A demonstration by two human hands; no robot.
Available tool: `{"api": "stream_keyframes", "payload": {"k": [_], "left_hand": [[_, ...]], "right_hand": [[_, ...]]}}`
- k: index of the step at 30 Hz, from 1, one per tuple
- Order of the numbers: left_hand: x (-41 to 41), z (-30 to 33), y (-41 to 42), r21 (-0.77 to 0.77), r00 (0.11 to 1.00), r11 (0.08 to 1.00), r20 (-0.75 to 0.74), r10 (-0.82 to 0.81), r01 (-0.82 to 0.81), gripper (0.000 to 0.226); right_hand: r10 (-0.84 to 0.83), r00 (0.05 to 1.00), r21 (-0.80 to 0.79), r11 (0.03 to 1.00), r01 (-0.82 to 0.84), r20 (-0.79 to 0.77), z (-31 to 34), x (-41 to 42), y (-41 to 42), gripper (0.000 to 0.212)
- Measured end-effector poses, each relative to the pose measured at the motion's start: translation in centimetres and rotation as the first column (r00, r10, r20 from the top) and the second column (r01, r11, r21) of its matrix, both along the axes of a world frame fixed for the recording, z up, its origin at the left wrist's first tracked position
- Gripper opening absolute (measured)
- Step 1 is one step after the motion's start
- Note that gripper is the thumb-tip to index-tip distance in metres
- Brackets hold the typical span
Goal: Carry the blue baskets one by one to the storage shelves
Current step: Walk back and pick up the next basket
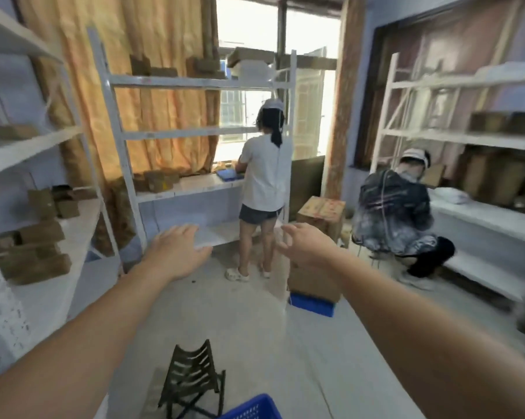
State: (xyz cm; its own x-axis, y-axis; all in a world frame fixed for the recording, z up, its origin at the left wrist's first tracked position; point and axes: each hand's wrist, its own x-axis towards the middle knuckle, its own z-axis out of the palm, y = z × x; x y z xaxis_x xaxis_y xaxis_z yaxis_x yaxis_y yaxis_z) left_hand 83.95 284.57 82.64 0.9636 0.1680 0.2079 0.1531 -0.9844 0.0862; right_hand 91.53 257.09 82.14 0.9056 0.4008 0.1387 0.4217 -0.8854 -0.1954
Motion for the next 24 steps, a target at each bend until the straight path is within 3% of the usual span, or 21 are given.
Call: {"api": "stream_keyframes", "payload": {"k": [5, 10, 17, 22, 24], "left_hand": [[0.4, 3.2, -13.7, -0.013, 0.961, 0.964, 0.071, -0.266, 0.267, 0.067], [-2.2, 4.4, -30.6, 0.052, 0.828, 0.834, 0.094, -0.552, 0.55, 0.073], [-10.0, 3.6, -57.2, 0.036, 0.573, 0.573, 0.017, -0.819, 0.819, 0.076], [-19.5, 2.2, -75.9, -0.047, 0.324, 0.323, 0.011, -0.946, 0.945, 0.075], [-21.2, 1.9, -78.6, -0.052, 0.284, 0.284, -0.006, -0.959, 0.957, 0.073]], "right_hand": [[-0.203, 0.977, -0.02, 0.979, 0.204, 0.07, 2.5, -6.1, -12.1, 0.062], [-0.473, 0.879, -0.018, 0.88, 0.475, 0.053, 3.9, -15.1, -27.9, 0.057], [-0.773, 0.634, -0.007, 0.634, 0.773, 0.003, 3.0, -33.5, -50.3, 0.063], [-0.929, 0.37, -0.066, 0.371, 0.926, -0.026, 2.2, -47.2, -64.6, 0.066], [-0.943, 0.327, -0.038, 0.33, 0.943, -0.057, 2.2, -50.2, -67.0, 0.065]]}}
